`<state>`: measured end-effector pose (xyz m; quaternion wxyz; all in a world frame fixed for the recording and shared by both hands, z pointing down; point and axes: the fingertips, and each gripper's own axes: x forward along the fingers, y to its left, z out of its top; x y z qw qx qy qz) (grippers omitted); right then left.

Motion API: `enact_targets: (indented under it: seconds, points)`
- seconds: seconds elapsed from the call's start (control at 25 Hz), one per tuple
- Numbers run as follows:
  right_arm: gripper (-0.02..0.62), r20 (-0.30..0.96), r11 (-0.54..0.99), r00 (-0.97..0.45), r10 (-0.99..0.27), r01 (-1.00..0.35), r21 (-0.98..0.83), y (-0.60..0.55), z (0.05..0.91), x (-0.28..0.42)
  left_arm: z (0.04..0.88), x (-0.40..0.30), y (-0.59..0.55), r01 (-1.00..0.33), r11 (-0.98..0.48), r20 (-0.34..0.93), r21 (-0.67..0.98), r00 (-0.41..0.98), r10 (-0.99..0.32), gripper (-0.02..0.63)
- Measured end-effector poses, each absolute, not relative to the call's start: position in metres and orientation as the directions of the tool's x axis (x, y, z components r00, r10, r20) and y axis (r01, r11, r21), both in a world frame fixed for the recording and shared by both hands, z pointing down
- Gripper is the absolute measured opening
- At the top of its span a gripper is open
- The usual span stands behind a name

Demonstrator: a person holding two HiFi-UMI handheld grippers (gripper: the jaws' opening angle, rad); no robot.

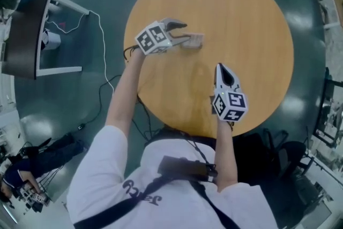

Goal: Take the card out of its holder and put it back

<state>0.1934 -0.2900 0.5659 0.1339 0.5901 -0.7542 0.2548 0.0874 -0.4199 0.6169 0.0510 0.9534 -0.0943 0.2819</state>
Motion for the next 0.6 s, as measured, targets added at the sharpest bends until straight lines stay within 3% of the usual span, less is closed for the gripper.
enact_targets:
  seconds: [0.36, 0.6]
  points:
    - [0.023, 0.385, 0.294, -0.344, -0.856, -0.938, -0.183, -0.288, 0.523, 0.154, 0.557, 0.014, -0.396, -0.501, -0.865, 0.419, 0.005, 0.787, -0.453, 0.181]
    - [0.023, 0.302, 0.327, -0.366, -0.880, -0.929, -0.173, -0.253, 0.487, 0.128, 0.510, -0.002, -0.319, -0.597, -0.803, 0.335, 0.001, 0.756, -0.562, 0.181]
